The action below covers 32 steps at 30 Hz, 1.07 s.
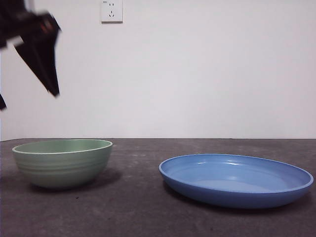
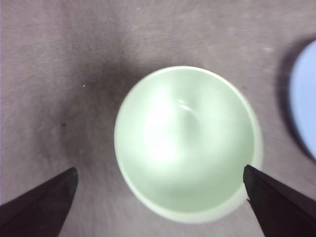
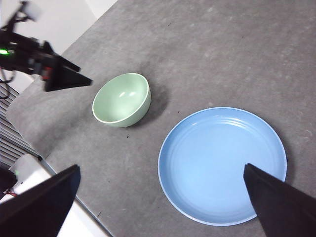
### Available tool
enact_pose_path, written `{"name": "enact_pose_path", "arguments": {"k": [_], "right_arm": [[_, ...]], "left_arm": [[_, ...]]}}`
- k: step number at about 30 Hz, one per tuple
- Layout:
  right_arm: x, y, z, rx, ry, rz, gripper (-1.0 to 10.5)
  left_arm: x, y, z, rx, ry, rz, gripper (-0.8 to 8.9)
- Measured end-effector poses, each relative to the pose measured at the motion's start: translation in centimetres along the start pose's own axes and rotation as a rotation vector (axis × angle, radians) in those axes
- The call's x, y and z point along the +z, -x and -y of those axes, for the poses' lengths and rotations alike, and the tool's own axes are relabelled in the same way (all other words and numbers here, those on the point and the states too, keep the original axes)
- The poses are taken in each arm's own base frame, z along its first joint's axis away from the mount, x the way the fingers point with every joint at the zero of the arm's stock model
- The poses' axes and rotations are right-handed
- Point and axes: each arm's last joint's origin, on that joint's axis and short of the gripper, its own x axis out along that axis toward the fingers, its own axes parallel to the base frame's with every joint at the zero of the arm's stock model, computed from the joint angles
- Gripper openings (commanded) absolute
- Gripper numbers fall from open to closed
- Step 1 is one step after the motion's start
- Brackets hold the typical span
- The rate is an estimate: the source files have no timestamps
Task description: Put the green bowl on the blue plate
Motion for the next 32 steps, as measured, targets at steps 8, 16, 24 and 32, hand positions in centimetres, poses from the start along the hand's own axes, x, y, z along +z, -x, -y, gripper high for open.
{"name": "enact_pose_path", "arguments": {"k": [8,16,24,32], "right_arm": [[0.0,0.0,0.0,0.0,0.0,0.0,6.4],[0.0,0.0,0.0,0.0,0.0,0.0,6.4],[0.0,0.0,0.0,0.0,0.0,0.0,6.4],[0.0,0.0,0.0,0.0,0.0,0.0,6.4]], "left_arm": [[0.4,-5.2,-0.8,0.104,0.01,-0.109,6.27],[-0.1,-7.9,-1.1,0.118,0.015,-0.203,5.18],[-0.1,-8.5,-1.2,0.118,0.013,-0.208,2.16],[0.2,-8.5,-1.1,0.116,0.012,-0.185,0.14]]}}
